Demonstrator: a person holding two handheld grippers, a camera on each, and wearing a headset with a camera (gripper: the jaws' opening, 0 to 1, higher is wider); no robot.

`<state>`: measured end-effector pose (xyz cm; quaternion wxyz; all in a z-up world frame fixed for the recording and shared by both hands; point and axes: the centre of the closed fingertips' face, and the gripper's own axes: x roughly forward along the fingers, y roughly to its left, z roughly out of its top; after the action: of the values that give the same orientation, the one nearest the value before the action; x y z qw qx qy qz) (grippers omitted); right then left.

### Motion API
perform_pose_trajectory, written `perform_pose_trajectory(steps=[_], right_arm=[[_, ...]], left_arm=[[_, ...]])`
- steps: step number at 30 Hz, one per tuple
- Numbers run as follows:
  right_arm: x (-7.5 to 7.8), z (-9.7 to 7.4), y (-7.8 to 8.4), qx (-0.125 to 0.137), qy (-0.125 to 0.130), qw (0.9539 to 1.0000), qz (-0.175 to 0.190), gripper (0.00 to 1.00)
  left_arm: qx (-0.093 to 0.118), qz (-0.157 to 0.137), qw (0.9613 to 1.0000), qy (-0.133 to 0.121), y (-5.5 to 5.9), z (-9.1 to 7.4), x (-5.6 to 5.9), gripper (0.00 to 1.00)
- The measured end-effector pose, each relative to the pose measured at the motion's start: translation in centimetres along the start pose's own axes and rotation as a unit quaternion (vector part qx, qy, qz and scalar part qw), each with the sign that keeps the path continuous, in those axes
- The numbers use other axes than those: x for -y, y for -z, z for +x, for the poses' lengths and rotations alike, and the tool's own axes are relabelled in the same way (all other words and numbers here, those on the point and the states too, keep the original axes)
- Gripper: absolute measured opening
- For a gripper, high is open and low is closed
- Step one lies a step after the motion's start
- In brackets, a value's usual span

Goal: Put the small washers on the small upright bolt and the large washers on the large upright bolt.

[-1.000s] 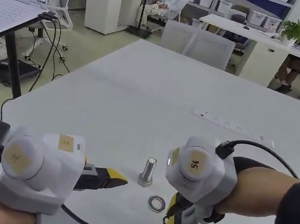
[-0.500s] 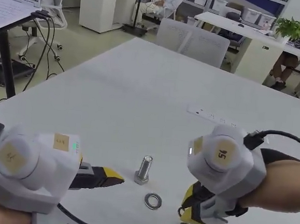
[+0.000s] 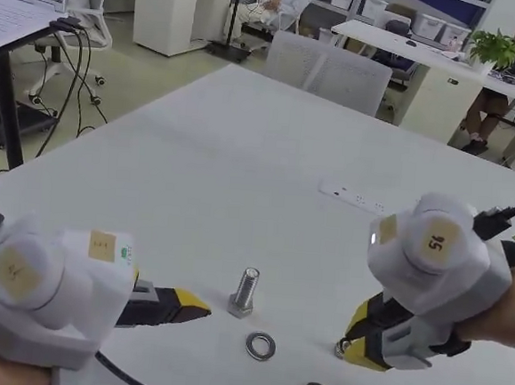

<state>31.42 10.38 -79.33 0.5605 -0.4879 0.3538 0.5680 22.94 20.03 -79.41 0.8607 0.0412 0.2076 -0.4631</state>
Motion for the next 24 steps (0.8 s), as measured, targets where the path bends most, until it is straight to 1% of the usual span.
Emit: perform_pose_trajectory(steps=[7, 11, 24], right_arm=[[1.4, -0.6, 0.8, -0.002, 0.015, 0.9998, 0.008, 0.14], [2.4, -0.5, 1.5, -0.013, 0.026, 0.9995, 0.009, 0.14], [3.9, 0.5, 2.0, -0.017, 0.03, 0.9994, 0.01, 0.14]], left_arm=[[-0.002, -0.001, 1.0, 0.001, 0.1, 0.1, 0.0, 0.79], [-0.003, -0.001, 1.0, 0.001, 0.2, 0.1, 0.0, 0.79], [-0.005, -0.004, 1.0, 0.0, 0.3, 0.1, 0.2, 0.79]])
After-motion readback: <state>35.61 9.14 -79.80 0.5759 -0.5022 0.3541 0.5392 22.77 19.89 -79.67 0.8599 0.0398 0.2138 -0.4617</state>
